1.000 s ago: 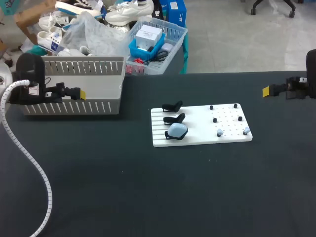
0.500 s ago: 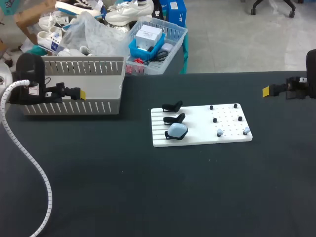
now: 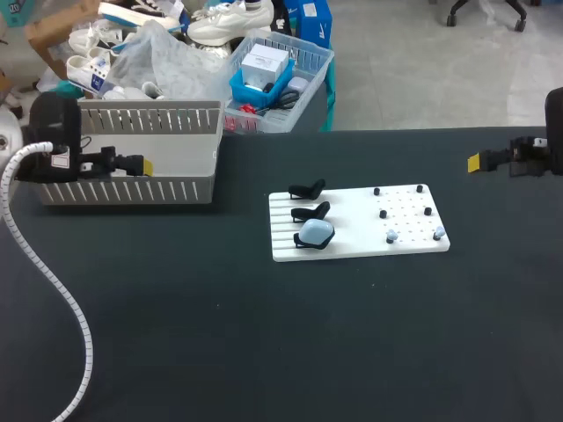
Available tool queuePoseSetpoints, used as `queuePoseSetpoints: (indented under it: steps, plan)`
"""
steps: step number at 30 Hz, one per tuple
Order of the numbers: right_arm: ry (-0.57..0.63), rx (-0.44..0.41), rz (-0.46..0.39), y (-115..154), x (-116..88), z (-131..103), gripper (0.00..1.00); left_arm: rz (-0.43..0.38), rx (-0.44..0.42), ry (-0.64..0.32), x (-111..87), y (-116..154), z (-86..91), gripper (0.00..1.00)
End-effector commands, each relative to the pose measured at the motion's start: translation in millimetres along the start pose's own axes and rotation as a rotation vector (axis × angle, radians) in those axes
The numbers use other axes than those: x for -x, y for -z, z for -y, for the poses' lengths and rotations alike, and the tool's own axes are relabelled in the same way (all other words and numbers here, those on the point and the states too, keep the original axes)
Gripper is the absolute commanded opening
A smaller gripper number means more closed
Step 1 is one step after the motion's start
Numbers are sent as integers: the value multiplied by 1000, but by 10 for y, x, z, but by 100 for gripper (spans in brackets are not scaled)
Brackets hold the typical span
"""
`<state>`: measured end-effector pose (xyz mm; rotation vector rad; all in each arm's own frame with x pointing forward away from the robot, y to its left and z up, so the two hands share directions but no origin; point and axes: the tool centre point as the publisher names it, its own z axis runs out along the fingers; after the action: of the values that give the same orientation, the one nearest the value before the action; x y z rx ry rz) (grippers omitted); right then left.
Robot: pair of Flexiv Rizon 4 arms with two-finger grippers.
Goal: Pick up each earbud case from the left stands, insert the matching earbuds, close the lid, and place the case in the box.
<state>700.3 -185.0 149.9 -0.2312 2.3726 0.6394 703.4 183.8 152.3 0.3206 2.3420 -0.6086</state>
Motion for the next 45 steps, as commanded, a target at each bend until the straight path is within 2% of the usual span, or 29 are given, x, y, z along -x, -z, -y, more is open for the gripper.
queuePoseSetpoints:
  steps: [1, 6, 9, 11, 14, 22, 26, 34, 39, 45]
  plan:
    - [0, 0, 0, 0, 0, 1, 100, 21, -93, -83, 38, -77, -25, 100]
    - [0, 0, 0, 0, 0, 1, 100, 53, -218, -229, 62, -106, 103, 100]
    - [0, 0, 0, 0, 0, 1, 100, 70, -284, -363, 43, -130, 185, 100]
    - [0, 0, 0, 0, 0, 1, 100, 60, -353, -419, 22, -148, 228, 100]
    - [0, 0, 0, 0, 0, 1, 100, 56, -408, -506, -23, -193, 263, 100]
    - [0, 0, 0, 0, 0, 1, 100, 105, -496, -692, -139, -267, 382, 100]
    - [0, 0, 0, 0, 0, 1, 100, 71, -527, -801, -289, -366, 458, 100]
    - [0, 0, 0, 0, 0, 1, 100, 30, -619, -876, -451, -487, 608, 100]
    - [0, 0, 0, 0, 0, 1, 100, 92, -607, -873, -406, -641, 741, 100]
    - [0, 0, 0, 0, 0, 1, 100, 149, -576, -927, -465, -826, 912, 100]
